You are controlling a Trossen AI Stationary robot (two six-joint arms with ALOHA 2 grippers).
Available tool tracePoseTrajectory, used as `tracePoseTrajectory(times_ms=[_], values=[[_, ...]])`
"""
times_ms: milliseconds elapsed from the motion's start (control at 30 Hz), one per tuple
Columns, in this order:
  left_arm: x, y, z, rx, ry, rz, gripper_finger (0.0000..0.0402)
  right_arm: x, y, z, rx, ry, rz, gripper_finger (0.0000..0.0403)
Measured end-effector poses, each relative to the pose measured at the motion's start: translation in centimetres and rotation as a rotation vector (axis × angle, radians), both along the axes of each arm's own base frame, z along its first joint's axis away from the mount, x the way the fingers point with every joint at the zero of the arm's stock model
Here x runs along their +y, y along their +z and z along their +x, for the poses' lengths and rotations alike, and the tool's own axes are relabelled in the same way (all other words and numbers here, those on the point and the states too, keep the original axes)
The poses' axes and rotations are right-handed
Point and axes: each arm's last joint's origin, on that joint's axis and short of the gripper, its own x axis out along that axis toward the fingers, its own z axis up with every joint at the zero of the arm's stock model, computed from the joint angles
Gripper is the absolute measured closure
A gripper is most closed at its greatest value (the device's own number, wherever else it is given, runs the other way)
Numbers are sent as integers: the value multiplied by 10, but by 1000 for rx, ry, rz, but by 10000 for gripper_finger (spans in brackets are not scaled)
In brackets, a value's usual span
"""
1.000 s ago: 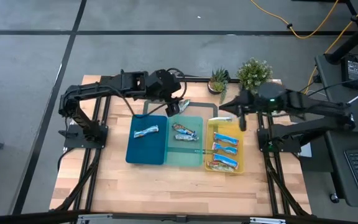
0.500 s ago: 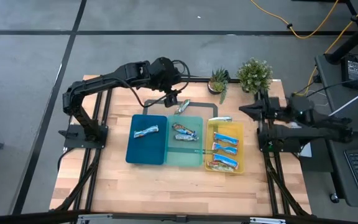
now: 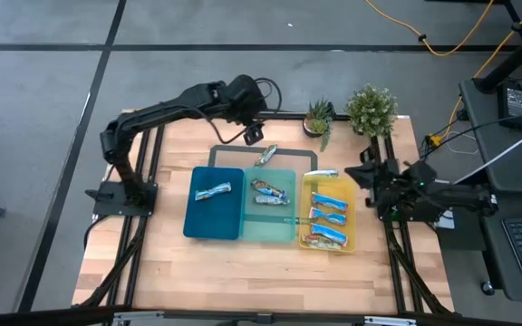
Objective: Pick and place Granola Bars by type
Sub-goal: Put the left yellow granola bar into the green bin
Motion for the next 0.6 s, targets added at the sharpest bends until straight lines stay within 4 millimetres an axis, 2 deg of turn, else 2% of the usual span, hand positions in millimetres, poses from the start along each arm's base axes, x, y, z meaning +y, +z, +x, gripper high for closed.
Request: tracePoseTrajectory(times_ms=[100,333,500,600], values=[[6,-19,13,22,-9,-47,176,0,-11,2,74,21,42,398],[15,-57,41,35,-69,-148,176,3,-19,4,168,116,24,392],[26,-81,48,68,-25,-214,176,3,-32,6,301,119,54,398],[32,-94,51,94,2,-241,176,3,-34,6,320,118,56,394]])
